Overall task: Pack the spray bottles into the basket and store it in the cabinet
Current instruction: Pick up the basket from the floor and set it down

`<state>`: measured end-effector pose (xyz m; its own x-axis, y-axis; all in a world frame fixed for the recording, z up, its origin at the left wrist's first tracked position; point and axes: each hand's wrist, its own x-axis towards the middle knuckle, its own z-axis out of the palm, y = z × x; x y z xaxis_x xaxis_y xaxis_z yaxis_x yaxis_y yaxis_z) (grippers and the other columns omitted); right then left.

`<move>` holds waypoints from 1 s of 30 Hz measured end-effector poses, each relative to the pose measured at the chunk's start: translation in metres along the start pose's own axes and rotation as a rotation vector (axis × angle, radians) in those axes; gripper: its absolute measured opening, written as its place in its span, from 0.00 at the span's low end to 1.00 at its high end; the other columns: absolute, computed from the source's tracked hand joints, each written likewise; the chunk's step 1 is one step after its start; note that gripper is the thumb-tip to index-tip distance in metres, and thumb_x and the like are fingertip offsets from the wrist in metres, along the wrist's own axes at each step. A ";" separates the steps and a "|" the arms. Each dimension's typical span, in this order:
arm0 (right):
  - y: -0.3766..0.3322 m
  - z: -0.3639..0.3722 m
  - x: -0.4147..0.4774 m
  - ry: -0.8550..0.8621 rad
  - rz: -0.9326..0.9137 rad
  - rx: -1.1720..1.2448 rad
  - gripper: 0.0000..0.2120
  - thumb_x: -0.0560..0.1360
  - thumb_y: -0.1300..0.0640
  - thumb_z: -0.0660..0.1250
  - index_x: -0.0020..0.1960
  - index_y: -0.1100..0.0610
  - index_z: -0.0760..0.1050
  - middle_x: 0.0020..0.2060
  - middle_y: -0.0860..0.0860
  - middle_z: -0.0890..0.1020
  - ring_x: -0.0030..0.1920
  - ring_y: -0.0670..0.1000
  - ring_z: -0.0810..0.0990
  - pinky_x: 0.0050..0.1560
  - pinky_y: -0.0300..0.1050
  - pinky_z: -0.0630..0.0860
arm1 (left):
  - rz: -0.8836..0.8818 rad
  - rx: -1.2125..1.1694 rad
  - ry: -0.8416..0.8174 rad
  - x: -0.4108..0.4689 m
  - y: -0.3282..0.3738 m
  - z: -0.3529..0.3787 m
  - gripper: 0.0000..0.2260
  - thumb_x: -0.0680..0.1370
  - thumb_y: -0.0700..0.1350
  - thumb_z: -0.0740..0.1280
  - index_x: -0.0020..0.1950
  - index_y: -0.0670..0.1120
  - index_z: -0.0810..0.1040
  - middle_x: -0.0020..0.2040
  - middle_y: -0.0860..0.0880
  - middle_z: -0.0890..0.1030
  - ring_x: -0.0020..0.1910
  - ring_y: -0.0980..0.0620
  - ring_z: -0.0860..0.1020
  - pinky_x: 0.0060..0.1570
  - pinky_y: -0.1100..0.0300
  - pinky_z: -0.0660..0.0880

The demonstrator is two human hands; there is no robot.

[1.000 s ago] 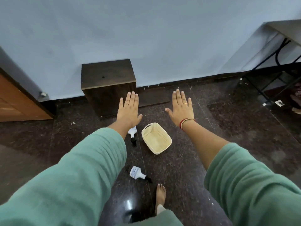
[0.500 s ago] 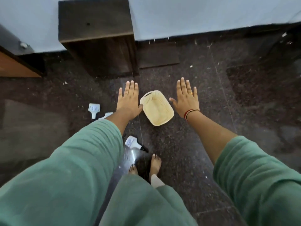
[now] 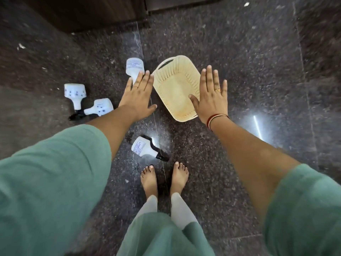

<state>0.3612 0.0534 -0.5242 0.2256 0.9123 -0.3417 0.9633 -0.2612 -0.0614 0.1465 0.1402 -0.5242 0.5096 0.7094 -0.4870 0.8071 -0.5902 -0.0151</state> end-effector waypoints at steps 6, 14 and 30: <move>-0.001 0.099 0.040 -0.007 0.046 0.019 0.36 0.80 0.40 0.48 0.77 0.59 0.37 0.78 0.54 0.41 0.77 0.54 0.41 0.75 0.58 0.40 | 0.051 0.035 0.008 0.067 -0.004 0.083 0.41 0.77 0.60 0.59 0.77 0.41 0.39 0.78 0.44 0.41 0.77 0.46 0.39 0.74 0.46 0.43; 0.022 0.176 0.064 0.056 0.221 0.013 0.35 0.79 0.41 0.48 0.76 0.60 0.39 0.78 0.55 0.43 0.77 0.55 0.42 0.73 0.60 0.38 | 0.165 0.039 0.060 0.123 -0.013 0.136 0.42 0.75 0.63 0.58 0.77 0.42 0.41 0.78 0.43 0.44 0.77 0.45 0.41 0.74 0.45 0.41; 0.003 0.189 0.078 0.204 1.038 0.892 0.41 0.76 0.52 0.65 0.77 0.51 0.39 0.78 0.54 0.46 0.76 0.59 0.53 0.72 0.64 0.53 | 0.066 -0.018 0.174 0.189 -0.012 0.094 0.44 0.74 0.48 0.68 0.77 0.47 0.38 0.77 0.43 0.38 0.76 0.38 0.42 0.72 0.40 0.52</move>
<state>0.3538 0.0640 -0.7287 0.8667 0.1869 -0.4625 -0.0576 -0.8834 -0.4651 0.2047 0.2448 -0.6983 0.6042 0.7263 -0.3278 0.7747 -0.6317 0.0283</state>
